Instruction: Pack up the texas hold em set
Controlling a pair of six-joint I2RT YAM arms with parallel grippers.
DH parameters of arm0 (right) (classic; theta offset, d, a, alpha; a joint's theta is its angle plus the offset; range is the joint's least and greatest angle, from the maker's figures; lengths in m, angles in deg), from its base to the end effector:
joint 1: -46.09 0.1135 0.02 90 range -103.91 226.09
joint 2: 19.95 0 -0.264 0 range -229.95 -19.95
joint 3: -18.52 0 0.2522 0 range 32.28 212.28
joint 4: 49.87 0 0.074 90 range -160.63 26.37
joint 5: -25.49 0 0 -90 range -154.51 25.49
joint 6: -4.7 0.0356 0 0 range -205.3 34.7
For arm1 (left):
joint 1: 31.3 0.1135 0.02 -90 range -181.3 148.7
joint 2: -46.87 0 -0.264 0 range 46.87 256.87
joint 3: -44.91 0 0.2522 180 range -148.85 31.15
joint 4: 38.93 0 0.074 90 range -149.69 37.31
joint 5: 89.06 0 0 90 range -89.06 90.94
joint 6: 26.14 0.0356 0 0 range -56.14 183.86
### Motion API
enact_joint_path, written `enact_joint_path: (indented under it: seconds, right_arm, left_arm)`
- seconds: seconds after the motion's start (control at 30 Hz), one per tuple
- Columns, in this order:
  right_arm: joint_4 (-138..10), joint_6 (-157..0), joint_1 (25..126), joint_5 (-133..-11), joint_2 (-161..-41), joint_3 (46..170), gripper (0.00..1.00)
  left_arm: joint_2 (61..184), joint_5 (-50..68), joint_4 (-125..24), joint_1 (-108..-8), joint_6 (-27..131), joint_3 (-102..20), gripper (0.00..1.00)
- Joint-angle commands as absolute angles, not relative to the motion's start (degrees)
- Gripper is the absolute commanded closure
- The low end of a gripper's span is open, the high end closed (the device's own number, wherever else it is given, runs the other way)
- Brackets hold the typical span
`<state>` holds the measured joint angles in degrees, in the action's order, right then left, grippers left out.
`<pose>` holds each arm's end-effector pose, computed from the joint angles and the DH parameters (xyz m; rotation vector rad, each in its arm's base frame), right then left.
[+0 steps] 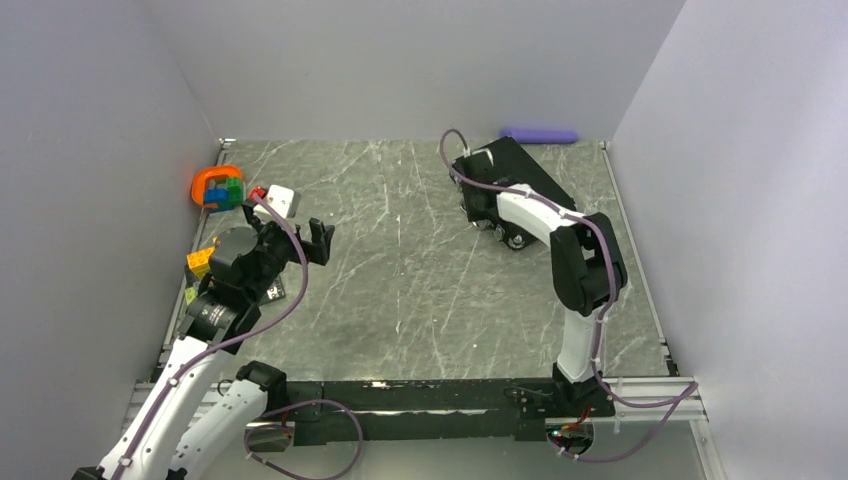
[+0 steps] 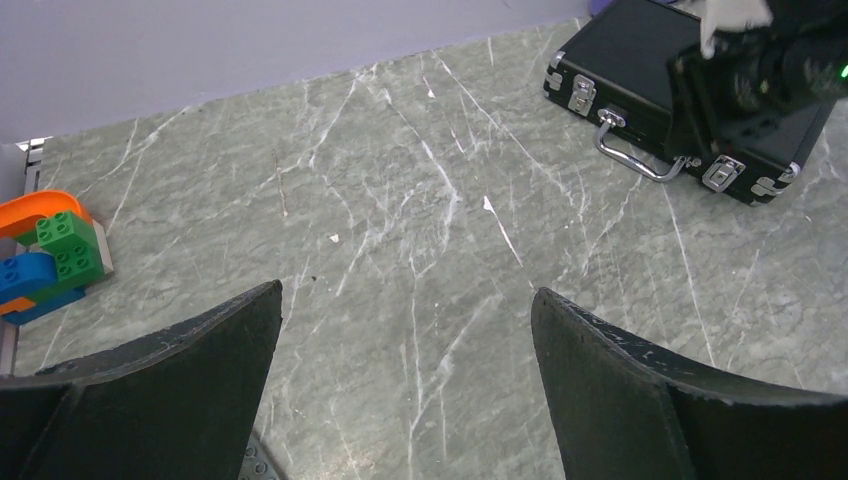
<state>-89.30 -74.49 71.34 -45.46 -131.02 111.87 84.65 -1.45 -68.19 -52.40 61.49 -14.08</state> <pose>0.3790 0.1659 0.1927 -0.1910 2.4890 -0.1703 0.1451 -0.0544 0.3511 0.2489 1.7004 -0.2684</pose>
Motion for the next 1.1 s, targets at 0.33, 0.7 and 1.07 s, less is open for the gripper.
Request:
enact_joint_path:
  seconds: [0.33, 0.7, 1.07]
  right_arm:
    - [-82.7, -69.5, 64.9, -67.8, -138.9, 132.8, 0.57]
    - [-82.4, -69.8, 64.3, -72.0, -148.8, 143.0, 0.6]
    - [-83.6, -70.8, 64.2, -72.2, -150.8, 144.6, 0.7]
  left_arm:
    - [86.6, -2.8, -66.9, -52.6, 61.7, -14.7, 0.02]
    - [87.9, -2.4, -66.9, -52.7, 61.4, -14.7, 0.02]
    - [88.0, -2.1, -66.7, -52.6, 61.4, -14.6, 0.02]
